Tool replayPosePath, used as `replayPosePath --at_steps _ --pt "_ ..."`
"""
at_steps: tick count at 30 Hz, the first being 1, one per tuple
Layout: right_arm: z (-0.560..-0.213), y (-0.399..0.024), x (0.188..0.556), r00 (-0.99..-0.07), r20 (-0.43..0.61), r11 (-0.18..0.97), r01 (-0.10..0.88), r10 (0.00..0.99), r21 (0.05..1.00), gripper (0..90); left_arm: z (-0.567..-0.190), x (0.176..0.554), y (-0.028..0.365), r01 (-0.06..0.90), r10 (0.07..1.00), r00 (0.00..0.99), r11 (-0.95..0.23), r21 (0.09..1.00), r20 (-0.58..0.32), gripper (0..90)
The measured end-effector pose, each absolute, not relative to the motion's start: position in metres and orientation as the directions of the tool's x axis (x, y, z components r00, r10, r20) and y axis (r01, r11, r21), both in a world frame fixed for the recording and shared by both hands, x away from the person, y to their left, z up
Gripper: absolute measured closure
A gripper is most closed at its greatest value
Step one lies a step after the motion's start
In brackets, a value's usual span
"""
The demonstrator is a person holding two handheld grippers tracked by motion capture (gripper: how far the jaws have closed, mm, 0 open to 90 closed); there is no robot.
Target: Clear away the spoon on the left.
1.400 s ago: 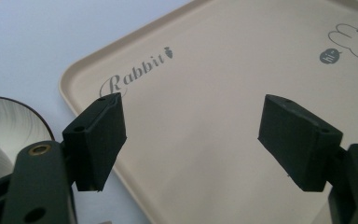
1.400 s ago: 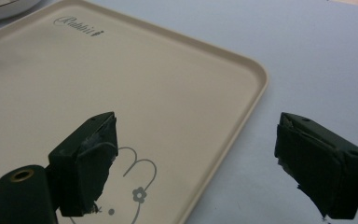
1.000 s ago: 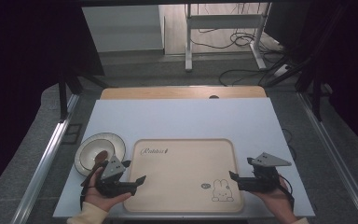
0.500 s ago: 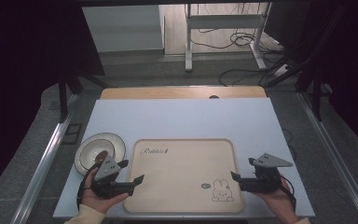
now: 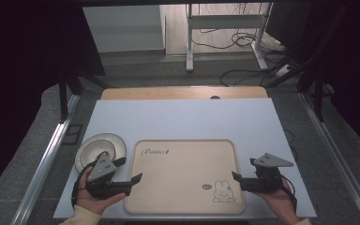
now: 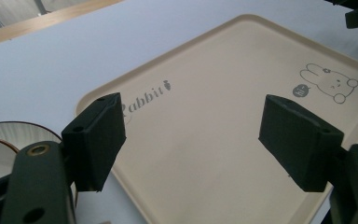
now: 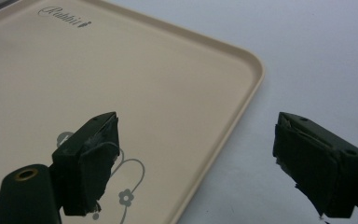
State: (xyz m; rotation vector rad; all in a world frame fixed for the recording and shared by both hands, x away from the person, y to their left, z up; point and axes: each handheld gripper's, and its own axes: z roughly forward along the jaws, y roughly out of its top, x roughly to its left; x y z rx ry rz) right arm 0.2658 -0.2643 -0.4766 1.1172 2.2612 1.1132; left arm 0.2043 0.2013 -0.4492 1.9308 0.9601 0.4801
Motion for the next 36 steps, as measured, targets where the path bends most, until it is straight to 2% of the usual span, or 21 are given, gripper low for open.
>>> replayPosePath --at_steps 15,36 --pt "-0.477 -0.265 0.267 -0.604 0.006 0.368 0.494 0.797 0.787 15.1 -0.434 0.201 0.210 0.425 0.801 0.597 -0.275 0.862 -0.039 22.5" --pt "-0.478 -0.263 0.268 -0.603 0.001 0.376 0.498 0.798 0.782 15.2 -0.415 0.193 0.246 0.408 0.850 0.526 -0.222 0.886 -0.029 22.5"
